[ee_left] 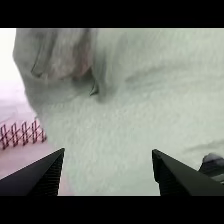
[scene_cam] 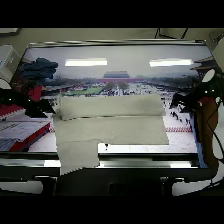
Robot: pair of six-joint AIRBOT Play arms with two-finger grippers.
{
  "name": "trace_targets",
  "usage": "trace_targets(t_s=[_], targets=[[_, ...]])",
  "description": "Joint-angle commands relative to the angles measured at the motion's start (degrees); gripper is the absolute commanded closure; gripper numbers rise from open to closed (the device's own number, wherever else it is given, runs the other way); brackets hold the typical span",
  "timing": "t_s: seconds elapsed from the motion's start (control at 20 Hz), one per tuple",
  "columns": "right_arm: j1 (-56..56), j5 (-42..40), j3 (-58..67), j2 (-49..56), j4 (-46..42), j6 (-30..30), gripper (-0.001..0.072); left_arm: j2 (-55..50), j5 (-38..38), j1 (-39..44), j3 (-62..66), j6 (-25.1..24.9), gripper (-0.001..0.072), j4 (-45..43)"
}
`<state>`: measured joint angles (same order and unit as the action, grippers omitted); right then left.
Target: Fold the clothes and pants, and hang the long-sleeved shirts on hangers.
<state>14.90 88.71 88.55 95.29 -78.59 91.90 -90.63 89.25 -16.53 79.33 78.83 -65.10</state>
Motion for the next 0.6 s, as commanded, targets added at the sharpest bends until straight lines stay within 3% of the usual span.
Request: trace_targets(t_s=[0.0,0.05,0.15,0.25,0.45,0.55], targets=[[5.4,6.8,-7.8,-3.8,0.3,-0.2,0.0096,8.5,1.8,-3.9,-11.6,-1.9,0.0132,-3.7],[5.7,5.4,-12.0,-5.7,0.2,-0.3,0.0096,11.6,0.1,-4.2,-18.6,-2.1,0.0134,-3.8],[5.4,1.8,-18.4,-8.9,1.0,-1.6,0.0099,18.2,-5.1,-4.3,-32.8,-5.4,0.0231,-3.7],[5.4,-0.2,-22.0,-10.6,2.4,-2.0,0.0105,21.9,-8.0,-4.3,-42.4,-7.5,0.0232,-3.7],[5.4,-0.2,-23.4,-11.0,4.3,-2.2,0.0107,22.7,-10.7,-4.3,-49.7,-10.4,0.0232,-1.2],[5.4,-0.4,-23.5,-11.0,5.2,-2.2,0.0108,22.7,-11.4,-4.3,-50.8,-10.5,0.0265,2.3]])
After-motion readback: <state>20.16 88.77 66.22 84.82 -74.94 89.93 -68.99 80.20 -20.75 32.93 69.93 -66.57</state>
